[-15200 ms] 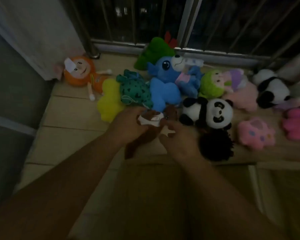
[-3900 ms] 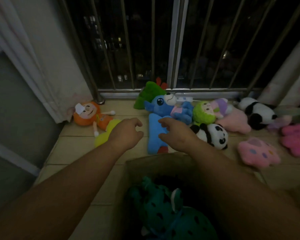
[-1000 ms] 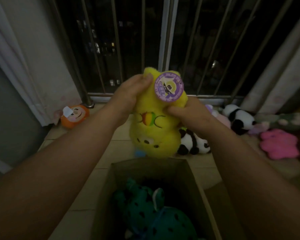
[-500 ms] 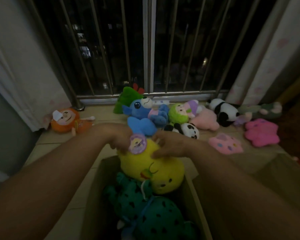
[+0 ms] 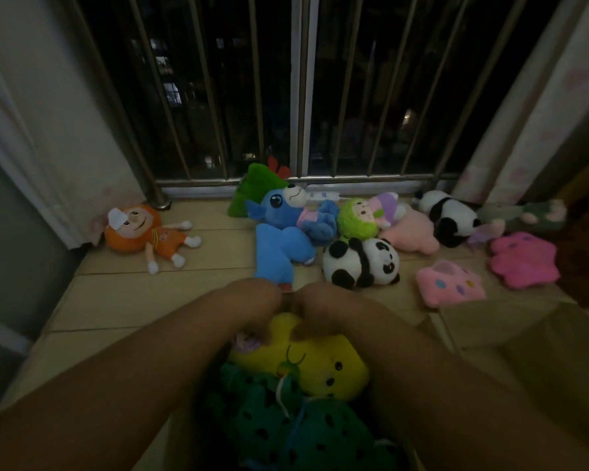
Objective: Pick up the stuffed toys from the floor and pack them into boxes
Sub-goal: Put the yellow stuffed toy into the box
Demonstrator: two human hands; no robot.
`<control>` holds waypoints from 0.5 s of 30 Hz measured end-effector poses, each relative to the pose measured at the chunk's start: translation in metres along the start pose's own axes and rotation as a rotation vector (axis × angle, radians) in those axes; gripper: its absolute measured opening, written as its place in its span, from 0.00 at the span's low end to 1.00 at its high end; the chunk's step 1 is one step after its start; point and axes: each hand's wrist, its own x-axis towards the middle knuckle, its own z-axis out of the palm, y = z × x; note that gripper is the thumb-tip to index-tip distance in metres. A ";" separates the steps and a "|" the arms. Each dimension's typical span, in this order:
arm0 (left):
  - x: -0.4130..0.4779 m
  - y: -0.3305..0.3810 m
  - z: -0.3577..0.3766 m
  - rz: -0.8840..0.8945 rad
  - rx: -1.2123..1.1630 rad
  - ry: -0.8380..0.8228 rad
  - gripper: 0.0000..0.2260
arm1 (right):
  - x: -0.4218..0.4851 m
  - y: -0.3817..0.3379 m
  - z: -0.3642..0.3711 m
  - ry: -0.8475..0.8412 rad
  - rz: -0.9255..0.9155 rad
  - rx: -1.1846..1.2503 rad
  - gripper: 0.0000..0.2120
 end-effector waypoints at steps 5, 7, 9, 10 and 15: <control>0.004 -0.001 0.001 -0.064 0.032 -0.021 0.20 | 0.002 0.009 -0.007 0.041 0.033 0.062 0.13; 0.003 -0.008 -0.014 -0.066 0.056 -0.044 0.25 | -0.003 0.019 -0.018 0.147 0.053 0.178 0.09; 0.000 -0.015 -0.029 0.012 0.051 0.009 0.21 | -0.009 0.031 -0.030 0.273 0.093 0.267 0.10; -0.002 -0.017 -0.035 0.053 0.034 0.007 0.20 | -0.011 0.037 -0.035 0.324 0.113 0.303 0.11; -0.004 -0.023 -0.038 0.069 -0.044 0.048 0.17 | -0.015 0.057 -0.039 0.592 0.190 0.526 0.11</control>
